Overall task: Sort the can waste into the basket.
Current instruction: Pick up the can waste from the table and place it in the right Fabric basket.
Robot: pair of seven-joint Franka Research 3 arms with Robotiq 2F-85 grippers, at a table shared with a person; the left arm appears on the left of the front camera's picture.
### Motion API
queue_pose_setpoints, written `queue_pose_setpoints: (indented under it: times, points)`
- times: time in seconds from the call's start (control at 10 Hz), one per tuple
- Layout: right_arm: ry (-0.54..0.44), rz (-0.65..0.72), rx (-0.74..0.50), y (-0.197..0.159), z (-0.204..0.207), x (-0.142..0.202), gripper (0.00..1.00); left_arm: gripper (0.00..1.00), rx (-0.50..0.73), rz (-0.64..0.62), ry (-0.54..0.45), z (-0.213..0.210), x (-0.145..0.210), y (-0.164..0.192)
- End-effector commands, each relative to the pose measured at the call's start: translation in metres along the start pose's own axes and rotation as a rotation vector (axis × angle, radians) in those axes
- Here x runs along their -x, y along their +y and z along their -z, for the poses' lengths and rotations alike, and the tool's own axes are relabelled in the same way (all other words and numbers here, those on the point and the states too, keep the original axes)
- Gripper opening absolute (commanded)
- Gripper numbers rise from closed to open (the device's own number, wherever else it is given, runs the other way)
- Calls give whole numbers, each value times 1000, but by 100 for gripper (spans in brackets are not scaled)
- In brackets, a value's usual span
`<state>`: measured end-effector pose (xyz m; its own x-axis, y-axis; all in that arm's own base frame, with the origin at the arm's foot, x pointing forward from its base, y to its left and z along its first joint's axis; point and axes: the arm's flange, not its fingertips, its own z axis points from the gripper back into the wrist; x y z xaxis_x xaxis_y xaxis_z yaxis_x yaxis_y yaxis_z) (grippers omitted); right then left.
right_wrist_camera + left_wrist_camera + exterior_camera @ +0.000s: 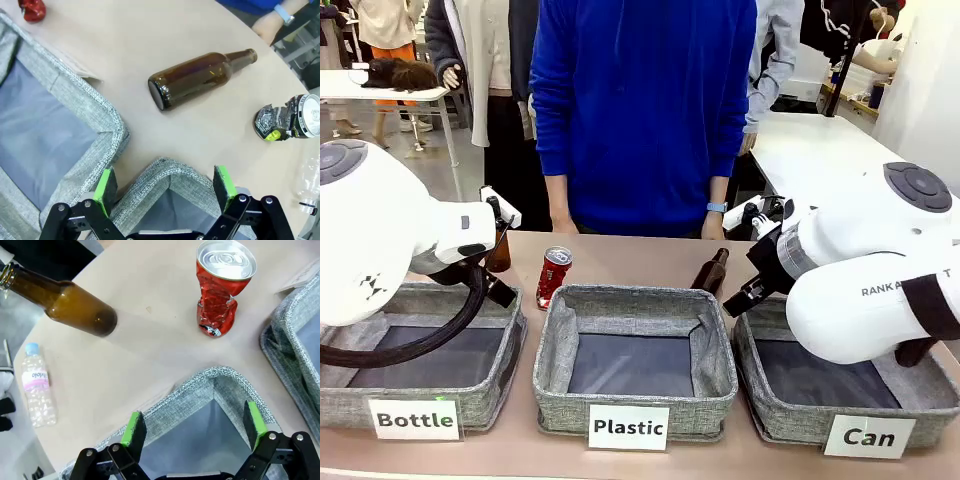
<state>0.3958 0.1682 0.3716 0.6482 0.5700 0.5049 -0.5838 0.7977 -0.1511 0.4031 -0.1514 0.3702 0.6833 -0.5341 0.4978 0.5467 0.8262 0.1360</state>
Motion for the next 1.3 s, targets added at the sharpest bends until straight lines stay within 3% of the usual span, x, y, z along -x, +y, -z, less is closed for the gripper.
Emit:
queue_pose_setpoints:
  times: [0.0, 1.2]
  points:
    - [0, 0, 0, 0, 0, 0, 100, 100, 0, 0, 0, 0, 0, 0]
    - [0, 0, 0, 0, 0, 0, 100, 100, 0, 0, 0, 0, 0, 0]
